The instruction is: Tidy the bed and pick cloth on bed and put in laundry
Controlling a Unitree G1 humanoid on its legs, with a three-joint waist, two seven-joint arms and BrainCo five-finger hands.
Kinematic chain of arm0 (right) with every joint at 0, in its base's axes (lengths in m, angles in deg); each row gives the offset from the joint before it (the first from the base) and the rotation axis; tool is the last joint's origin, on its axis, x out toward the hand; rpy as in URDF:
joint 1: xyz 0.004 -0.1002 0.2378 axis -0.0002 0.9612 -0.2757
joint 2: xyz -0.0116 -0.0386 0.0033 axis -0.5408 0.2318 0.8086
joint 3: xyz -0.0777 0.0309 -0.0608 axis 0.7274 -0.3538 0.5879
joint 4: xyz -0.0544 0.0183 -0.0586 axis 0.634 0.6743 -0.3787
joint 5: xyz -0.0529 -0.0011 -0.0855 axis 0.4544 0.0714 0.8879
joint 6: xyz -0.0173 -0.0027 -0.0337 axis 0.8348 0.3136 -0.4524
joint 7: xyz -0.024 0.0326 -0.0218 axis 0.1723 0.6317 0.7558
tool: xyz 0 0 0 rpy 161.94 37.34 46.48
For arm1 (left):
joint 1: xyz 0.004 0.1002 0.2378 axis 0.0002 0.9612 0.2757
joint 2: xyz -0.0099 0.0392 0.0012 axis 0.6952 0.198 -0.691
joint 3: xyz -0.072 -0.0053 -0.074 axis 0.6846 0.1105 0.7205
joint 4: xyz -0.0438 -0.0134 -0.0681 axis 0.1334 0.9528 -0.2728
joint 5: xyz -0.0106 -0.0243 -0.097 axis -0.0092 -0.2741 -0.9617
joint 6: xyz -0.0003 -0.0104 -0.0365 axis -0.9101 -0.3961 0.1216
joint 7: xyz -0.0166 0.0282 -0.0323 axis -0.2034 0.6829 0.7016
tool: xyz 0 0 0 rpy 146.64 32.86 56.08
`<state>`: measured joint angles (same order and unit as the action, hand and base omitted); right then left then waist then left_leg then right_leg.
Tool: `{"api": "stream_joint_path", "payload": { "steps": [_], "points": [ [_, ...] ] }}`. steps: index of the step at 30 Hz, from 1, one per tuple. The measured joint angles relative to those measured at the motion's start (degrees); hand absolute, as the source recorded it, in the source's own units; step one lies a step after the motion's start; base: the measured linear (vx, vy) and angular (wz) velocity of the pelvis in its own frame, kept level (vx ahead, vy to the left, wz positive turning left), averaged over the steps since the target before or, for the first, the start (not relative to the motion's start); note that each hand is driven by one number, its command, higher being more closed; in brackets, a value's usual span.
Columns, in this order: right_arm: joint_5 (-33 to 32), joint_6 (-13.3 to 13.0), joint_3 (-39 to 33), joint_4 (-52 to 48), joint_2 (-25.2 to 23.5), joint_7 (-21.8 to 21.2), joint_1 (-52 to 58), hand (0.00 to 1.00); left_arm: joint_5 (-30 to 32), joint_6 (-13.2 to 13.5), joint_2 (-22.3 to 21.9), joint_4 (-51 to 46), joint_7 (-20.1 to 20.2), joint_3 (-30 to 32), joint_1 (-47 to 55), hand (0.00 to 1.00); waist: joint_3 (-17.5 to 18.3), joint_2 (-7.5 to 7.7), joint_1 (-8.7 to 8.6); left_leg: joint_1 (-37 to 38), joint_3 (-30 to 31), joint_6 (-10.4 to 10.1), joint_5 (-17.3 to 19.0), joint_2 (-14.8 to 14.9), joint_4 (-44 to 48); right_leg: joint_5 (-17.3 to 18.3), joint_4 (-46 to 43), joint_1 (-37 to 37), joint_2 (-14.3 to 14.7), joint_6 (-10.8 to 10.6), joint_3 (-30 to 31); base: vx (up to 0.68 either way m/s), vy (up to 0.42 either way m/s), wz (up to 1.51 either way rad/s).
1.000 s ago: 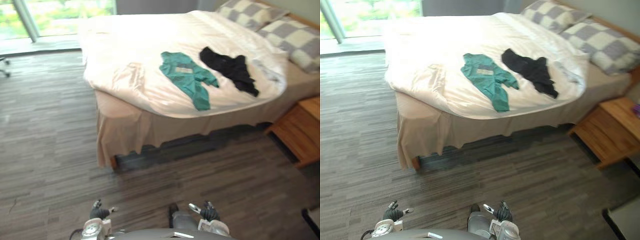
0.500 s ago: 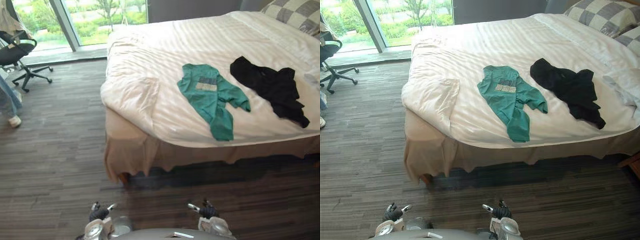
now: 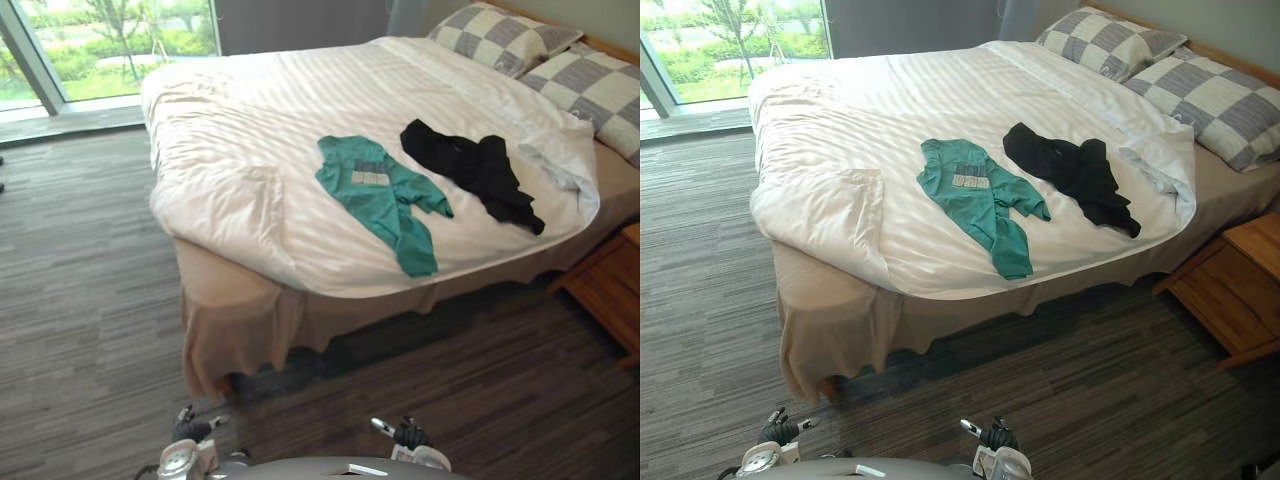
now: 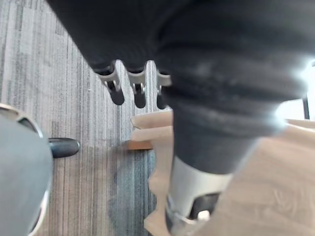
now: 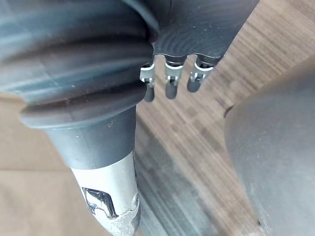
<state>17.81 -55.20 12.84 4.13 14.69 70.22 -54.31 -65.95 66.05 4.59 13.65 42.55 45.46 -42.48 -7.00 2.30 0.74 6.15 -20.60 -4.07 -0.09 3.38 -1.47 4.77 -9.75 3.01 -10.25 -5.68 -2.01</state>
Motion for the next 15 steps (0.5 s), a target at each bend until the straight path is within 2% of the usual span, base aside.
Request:
{"api": "stream_joint_path", "payload": {
  "steps": [1, 3, 4, 5, 6, 8, 9, 13, 15],
  "points": [
    [0.01, 0.01, -0.25, 0.03, -0.02, 0.02, -0.05, 0.00, -1.17, 0.00, 0.22, 0.00, -0.40, 1.51, -0.05, 0.00, -0.01, -0.02, -0.06, -0.02, 0.01, 0.15, -0.42, -0.27, -0.53, -0.18, 0.71, 0.06, -0.19, -0.24, -0.22, -0.02, 0.008, -0.08],
    [-0.02, 0.02, -1.20, 0.09, -0.05, 0.16, -0.21, 0.00, -8.34, 0.30, 2.05, 0.01, -2.83, 9.32, -1.27, 0.00, -0.04, 0.03, -0.05, 0.44, 0.10, 0.50, -2.14, -1.04, -3.07, -0.60, 2.99, 0.59, -0.52, -0.71, -0.37, -0.03, -0.002, -0.02],
    [-0.02, 0.02, -1.76, 0.11, -0.13, 0.28, -0.24, 0.00, -9.77, 0.31, 2.72, 0.01, -3.43, 11.69, -1.71, 0.00, -0.21, -0.03, 0.00, 0.64, 0.11, 0.52, -2.22, -1.02, -3.08, -0.77, 3.45, 1.07, -0.50, -0.67, -0.49, -0.04, -0.007, 0.00],
    [-0.03, 0.01, -2.00, 0.26, -0.09, 1.03, -0.19, 0.00, -12.98, 0.83, 4.37, -0.16, -4.49, 15.76, -2.01, 0.00, -0.66, -0.85, 0.13, 1.37, 0.05, 0.50, -2.22, -0.97, -3.25, -0.90, 4.23, 2.08, -0.49, -0.77, -0.54, -0.05, -0.010, 0.00],
    [0.01, -0.03, -1.93, 0.22, 0.02, 1.55, -0.10, 0.00, -16.54, 1.57, 5.64, -0.71, -5.54, 19.49, -2.18, 0.00, -0.51, -0.60, 0.16, 2.35, 0.04, 0.47, -2.20, -0.92, -3.48, -0.91, 4.81, 3.31, -0.46, -0.81, -0.67, -0.07, -0.011, -0.01],
    [0.00, -0.12, -1.60, 0.08, 0.30, 2.16, 0.66, 0.00, -20.46, 2.56, 7.26, -1.51, -6.23, 25.06, -2.81, 0.00, -0.03, -1.75, 0.71, 2.99, 0.05, 0.38, -2.14, -0.82, -3.52, -0.79, 5.65, 4.34, -0.48, -0.86, -1.21, -0.07, -0.014, 0.04],
    [0.00, -0.27, -1.48, -0.06, 0.47, 2.19, 1.21, 0.00, -23.57, 2.92, 8.77, -1.98, -7.03, 27.91, -3.68, 0.00, 0.43, -1.82, 0.95, 2.99, 0.37, 0.33, -2.14, -0.74, -3.53, -0.66, 6.49, 5.04, -0.48, -0.93, -1.89, -0.07, -0.030, 0.12],
    [-0.06, -1.00, -1.00, -0.50, 0.93, 2.18, 2.92, 0.00, -30.49, 4.70, 14.30, -8.45, -9.56, 34.62, -6.44, 0.00, 1.01, -1.29, 1.67, 2.73, 1.67, -0.30, -2.10, -0.42, -3.55, -0.57, 7.32, 6.32, -0.23, -1.16, -3.78, -0.04, -0.037, 0.20],
    [-0.04, -1.13, -0.07, -0.52, 1.34, 2.14, 3.64, 0.00, -30.61, 5.22, 15.36, -12.46, -10.44, 34.60, -6.92, 0.00, 1.17, -1.03, 1.99, 2.73, 1.87, -0.28, -2.05, -0.43, -3.55, -0.55, 7.71, 6.81, -0.25, -1.14, -4.46, 0.00, -0.026, 0.22]
  ]
}}
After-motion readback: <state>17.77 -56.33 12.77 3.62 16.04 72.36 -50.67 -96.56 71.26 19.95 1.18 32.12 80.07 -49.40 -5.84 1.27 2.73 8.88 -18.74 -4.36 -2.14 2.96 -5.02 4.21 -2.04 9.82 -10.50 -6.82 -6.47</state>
